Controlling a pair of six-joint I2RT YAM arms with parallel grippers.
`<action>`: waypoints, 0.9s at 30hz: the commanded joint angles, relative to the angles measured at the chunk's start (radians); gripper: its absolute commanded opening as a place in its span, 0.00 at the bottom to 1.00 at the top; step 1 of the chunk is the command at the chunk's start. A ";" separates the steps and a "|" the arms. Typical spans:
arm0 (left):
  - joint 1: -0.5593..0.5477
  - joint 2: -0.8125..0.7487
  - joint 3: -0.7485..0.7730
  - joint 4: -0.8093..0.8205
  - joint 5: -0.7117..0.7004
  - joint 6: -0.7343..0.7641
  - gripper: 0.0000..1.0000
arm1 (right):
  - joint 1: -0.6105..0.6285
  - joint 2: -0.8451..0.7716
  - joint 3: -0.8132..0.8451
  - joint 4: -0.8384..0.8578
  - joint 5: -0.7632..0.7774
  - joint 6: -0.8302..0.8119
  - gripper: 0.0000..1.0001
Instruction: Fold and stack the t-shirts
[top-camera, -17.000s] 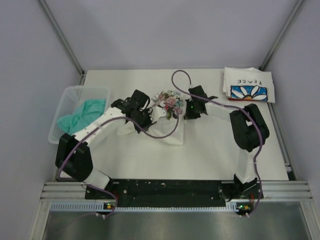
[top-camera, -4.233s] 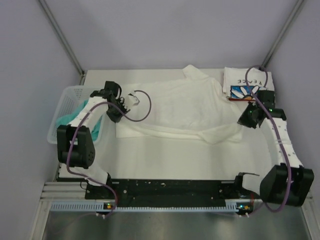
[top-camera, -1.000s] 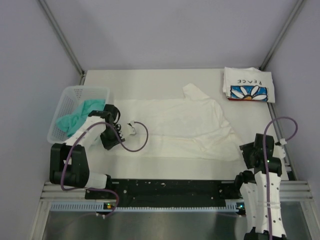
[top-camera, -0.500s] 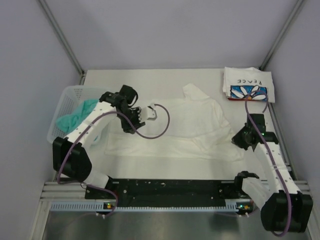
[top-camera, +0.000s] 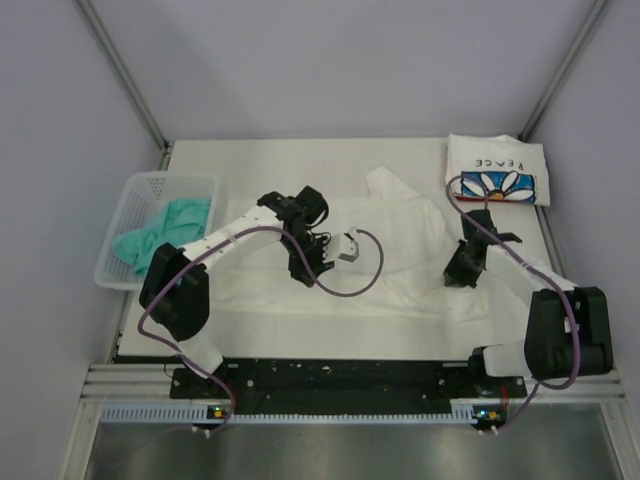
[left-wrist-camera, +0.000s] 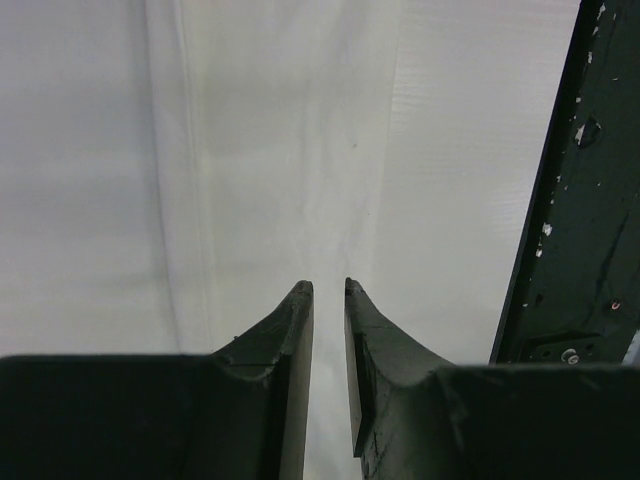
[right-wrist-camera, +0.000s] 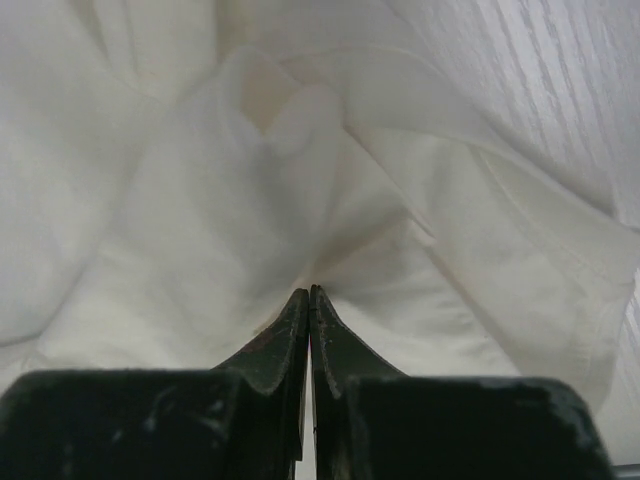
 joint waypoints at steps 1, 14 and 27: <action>0.002 0.003 0.001 0.027 0.021 -0.006 0.24 | 0.060 0.076 0.150 0.062 0.055 -0.035 0.00; -0.002 0.096 0.102 0.019 0.073 0.013 0.25 | 0.088 0.319 0.347 0.088 0.025 -0.060 0.00; -0.039 0.170 0.228 0.019 0.173 0.023 0.30 | 0.140 0.532 0.714 0.047 0.050 -0.039 0.00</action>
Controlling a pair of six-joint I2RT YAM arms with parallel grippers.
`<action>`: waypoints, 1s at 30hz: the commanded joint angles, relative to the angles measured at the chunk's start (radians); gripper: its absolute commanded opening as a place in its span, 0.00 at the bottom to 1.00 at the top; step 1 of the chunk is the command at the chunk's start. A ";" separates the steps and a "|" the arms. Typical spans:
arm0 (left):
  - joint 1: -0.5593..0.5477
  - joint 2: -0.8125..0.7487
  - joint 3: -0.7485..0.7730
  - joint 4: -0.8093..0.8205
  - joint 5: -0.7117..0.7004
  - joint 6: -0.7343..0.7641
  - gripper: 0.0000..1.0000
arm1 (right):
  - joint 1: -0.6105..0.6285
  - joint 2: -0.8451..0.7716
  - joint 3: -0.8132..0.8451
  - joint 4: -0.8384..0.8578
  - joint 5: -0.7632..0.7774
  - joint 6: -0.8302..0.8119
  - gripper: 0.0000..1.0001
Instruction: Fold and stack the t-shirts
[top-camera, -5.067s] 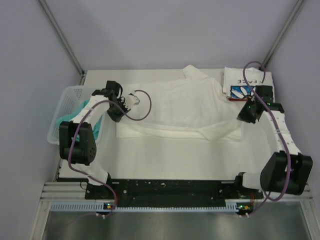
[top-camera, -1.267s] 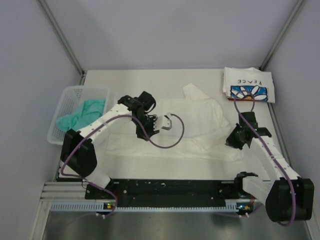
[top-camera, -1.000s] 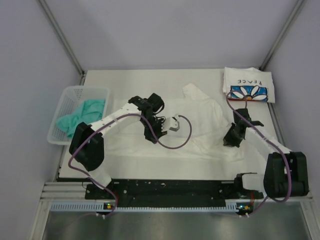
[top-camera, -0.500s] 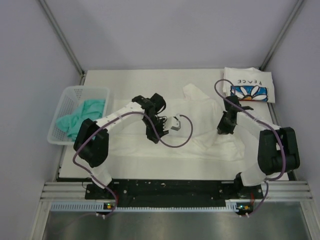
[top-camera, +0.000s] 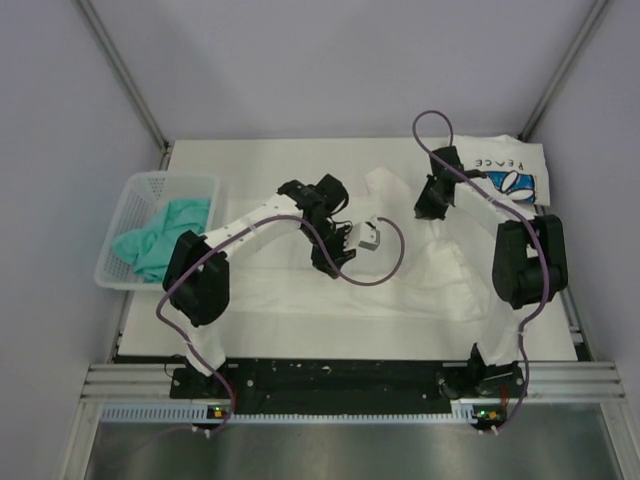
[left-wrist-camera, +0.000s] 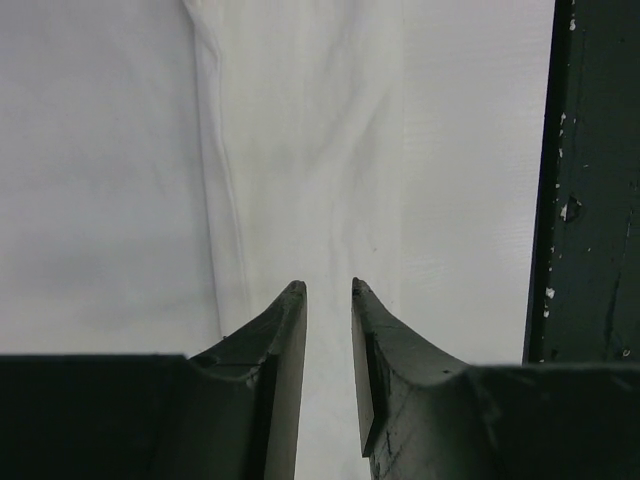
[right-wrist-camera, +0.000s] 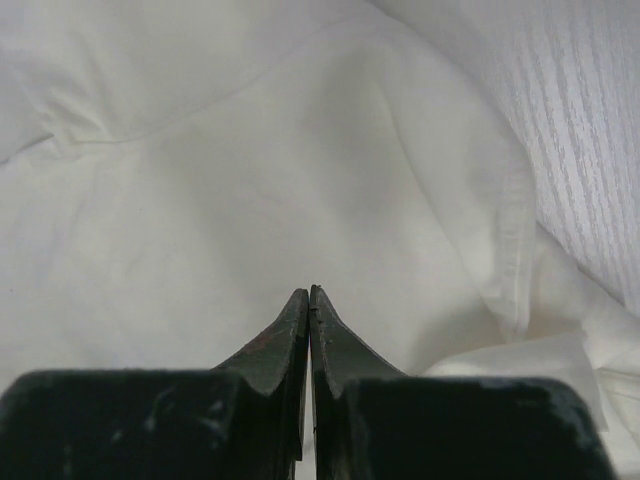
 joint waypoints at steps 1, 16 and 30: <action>-0.001 0.025 0.026 0.005 0.069 0.004 0.30 | 0.007 0.010 0.090 -0.058 0.055 -0.042 0.00; -0.035 -0.055 -0.057 0.045 0.030 -0.005 0.30 | -0.030 -0.280 -0.303 -0.127 0.014 -0.119 0.00; 0.300 -0.213 -0.230 0.052 -0.076 0.004 0.31 | 0.125 0.023 0.074 -0.120 -0.061 -0.064 0.00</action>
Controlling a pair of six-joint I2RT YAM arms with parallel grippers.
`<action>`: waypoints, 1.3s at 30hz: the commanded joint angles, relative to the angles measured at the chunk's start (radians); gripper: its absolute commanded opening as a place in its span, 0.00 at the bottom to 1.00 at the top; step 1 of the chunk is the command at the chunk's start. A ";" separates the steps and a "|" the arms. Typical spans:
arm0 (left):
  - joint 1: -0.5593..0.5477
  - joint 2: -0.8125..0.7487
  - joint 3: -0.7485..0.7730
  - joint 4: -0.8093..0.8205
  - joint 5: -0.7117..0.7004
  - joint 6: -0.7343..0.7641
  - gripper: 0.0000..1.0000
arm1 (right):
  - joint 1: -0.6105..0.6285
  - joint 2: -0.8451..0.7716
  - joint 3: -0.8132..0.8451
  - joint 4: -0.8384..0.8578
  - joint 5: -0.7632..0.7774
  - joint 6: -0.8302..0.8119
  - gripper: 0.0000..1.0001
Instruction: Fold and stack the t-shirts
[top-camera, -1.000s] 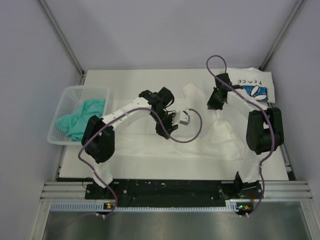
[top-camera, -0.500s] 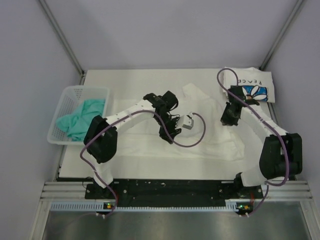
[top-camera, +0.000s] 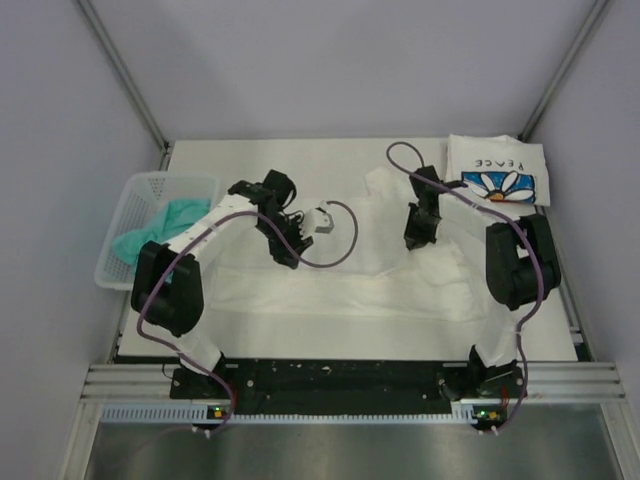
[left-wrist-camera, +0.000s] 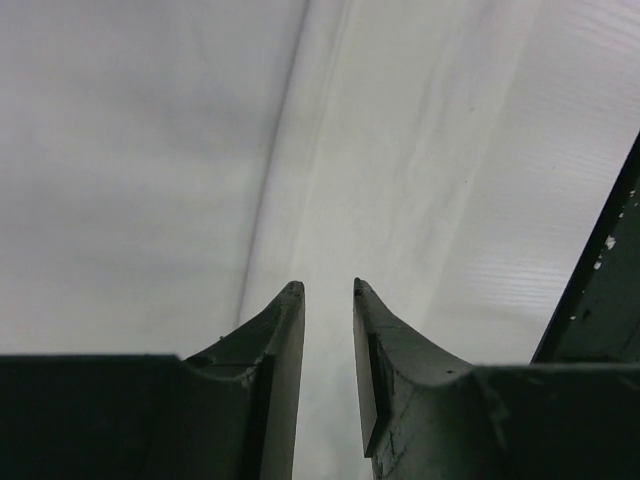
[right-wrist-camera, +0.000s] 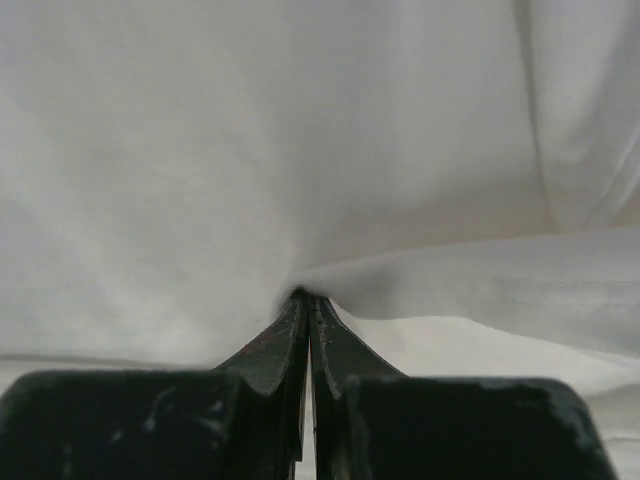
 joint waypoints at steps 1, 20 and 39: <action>0.114 -0.085 -0.032 -0.006 -0.009 0.030 0.31 | 0.037 0.052 0.235 0.044 -0.006 0.040 0.00; 0.329 -0.144 -0.115 -0.018 -0.120 0.110 0.34 | -0.034 -0.018 0.343 -0.022 0.368 -0.348 0.18; 0.394 -0.096 -0.491 0.218 -0.378 0.113 0.37 | -0.388 -0.006 0.080 0.151 -0.049 -0.262 0.37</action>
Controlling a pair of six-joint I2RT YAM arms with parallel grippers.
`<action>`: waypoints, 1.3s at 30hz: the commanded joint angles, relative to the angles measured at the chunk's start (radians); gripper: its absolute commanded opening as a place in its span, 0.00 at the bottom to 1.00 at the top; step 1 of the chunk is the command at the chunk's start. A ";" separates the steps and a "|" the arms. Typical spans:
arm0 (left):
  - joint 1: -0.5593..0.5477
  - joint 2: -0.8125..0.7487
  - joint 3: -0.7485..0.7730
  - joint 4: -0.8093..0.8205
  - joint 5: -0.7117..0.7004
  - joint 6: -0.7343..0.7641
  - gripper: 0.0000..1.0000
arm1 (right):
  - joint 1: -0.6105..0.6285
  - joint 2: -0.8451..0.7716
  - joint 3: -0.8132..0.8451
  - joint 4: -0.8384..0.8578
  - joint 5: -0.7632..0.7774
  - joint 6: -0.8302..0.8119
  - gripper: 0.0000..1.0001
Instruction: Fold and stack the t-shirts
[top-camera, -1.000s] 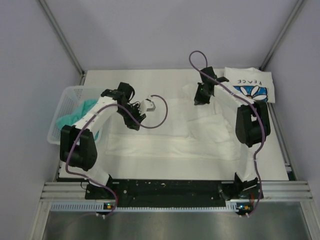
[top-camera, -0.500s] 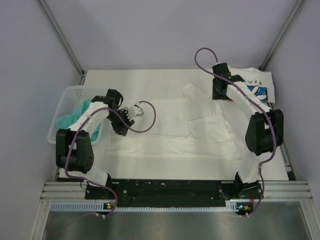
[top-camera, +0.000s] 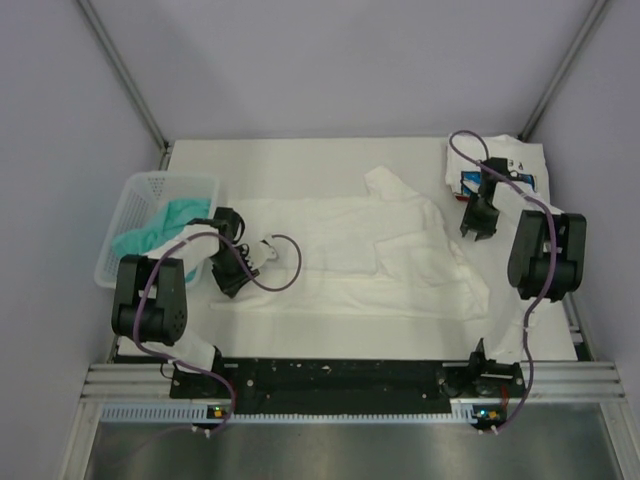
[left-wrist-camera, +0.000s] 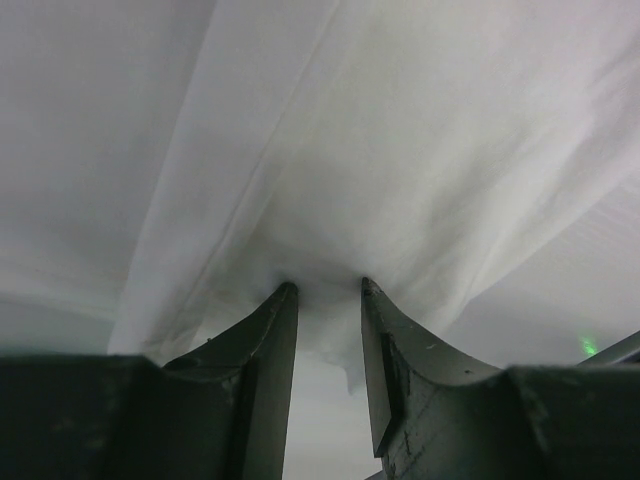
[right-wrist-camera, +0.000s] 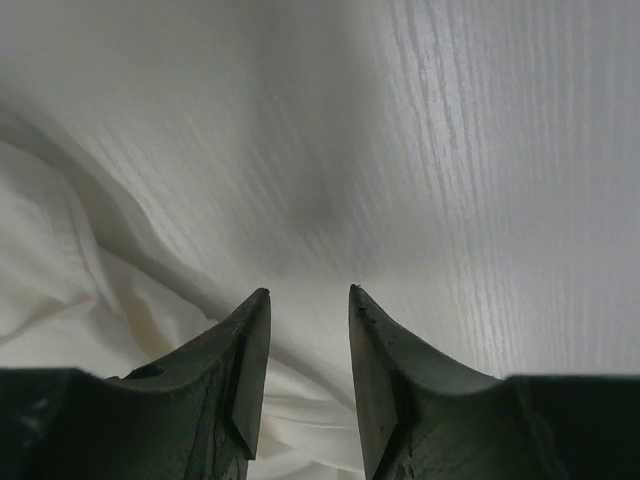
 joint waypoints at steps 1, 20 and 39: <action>0.011 0.030 -0.044 0.057 -0.008 -0.007 0.37 | -0.027 -0.079 -0.052 0.129 -0.207 0.049 0.37; 0.012 0.048 -0.040 0.065 -0.008 -0.013 0.37 | -0.044 -0.199 -0.234 0.212 -0.272 0.046 0.50; 0.031 0.053 -0.028 0.065 -0.029 -0.003 0.37 | -0.044 -0.122 -0.118 0.219 -0.056 0.008 0.00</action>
